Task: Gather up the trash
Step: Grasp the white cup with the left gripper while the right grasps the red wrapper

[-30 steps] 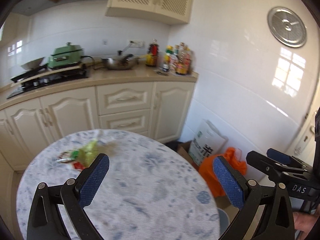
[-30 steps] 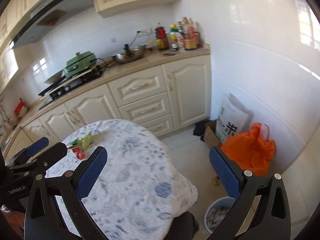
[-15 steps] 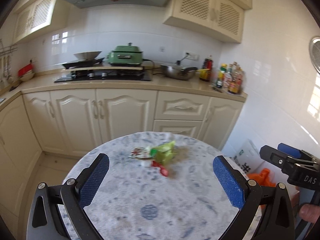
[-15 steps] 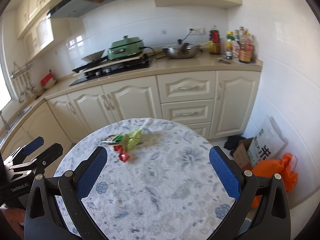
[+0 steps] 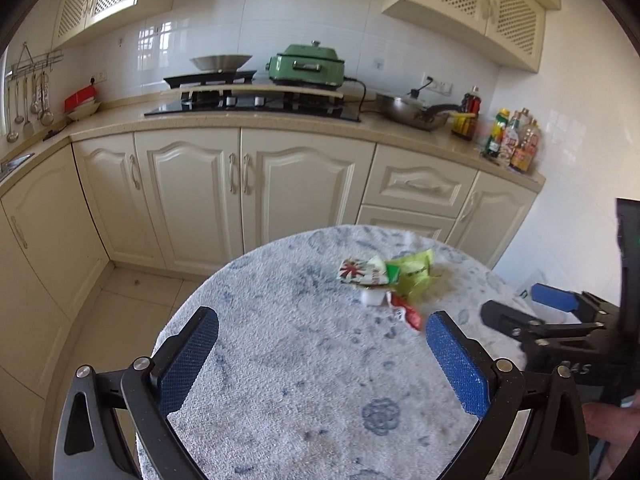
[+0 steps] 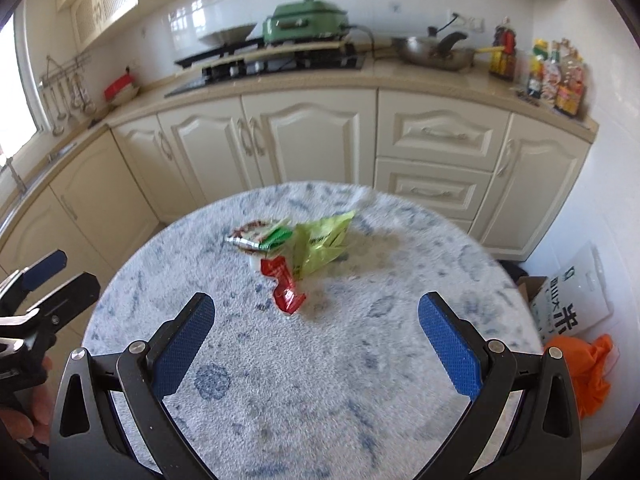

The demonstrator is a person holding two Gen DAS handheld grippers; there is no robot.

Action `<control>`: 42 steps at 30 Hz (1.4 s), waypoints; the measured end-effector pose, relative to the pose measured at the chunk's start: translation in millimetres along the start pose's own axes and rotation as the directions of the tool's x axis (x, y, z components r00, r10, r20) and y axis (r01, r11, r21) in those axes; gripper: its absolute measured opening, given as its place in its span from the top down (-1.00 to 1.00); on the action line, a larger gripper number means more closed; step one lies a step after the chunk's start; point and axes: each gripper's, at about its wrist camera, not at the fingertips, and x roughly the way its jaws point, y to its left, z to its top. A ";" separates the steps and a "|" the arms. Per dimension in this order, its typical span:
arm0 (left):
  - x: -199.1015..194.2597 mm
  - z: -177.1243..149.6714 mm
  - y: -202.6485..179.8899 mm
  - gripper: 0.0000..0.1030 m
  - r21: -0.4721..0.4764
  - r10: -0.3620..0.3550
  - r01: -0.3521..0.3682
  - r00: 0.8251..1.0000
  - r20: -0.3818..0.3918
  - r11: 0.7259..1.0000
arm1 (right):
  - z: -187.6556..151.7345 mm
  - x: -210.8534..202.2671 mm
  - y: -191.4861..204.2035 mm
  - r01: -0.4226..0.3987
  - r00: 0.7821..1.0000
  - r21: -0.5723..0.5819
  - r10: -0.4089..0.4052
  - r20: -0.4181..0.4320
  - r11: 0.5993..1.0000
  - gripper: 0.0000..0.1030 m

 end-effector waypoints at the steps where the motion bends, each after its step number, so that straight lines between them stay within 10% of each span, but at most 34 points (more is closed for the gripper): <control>1: 10.1 1.1 1.0 -0.99 -0.001 0.002 -0.002 1.000 -0.015 1.000 | -0.9 11.8 2.6 -0.009 1.000 -0.003 0.009 -0.023 1.000 -0.99; 10: 70.4 7.1 0.9 -0.99 0.005 0.016 -0.016 0.994 -0.106 1.000 | 0.9 97.5 13.0 -0.069 0.987 -0.012 0.067 -0.145 0.998 -0.45; 18: 119.6 14.0 -13.6 -0.99 0.014 0.022 -0.020 0.987 -0.157 1.000 | -5.0 118.3 14.9 -0.051 0.994 -0.096 0.042 -0.096 0.994 0.59; 30: 223.2 36.5 -66.4 -0.95 0.061 0.010 0.002 0.981 -0.194 0.998 | -10.7 82.8 -42.5 -0.094 0.992 0.069 0.099 -0.077 0.993 0.59; 36: 265.8 40.5 -78.7 -0.34 0.027 -0.006 0.012 0.978 -0.210 1.000 | -9.0 68.5 -58.4 -0.092 0.994 0.099 0.098 -0.055 0.991 0.59; 39: 272.0 43.6 -74.4 0.47 -0.019 -0.064 0.062 0.973 -0.222 0.998 | -11.5 65.7 -58.7 -0.098 0.993 0.106 0.104 -0.053 0.989 0.59; 42: 270.6 43.3 -67.6 0.50 -0.031 -0.091 0.086 0.970 -0.224 0.996 | -15.5 62.7 -58.1 -0.103 0.993 0.115 0.110 -0.051 0.988 0.59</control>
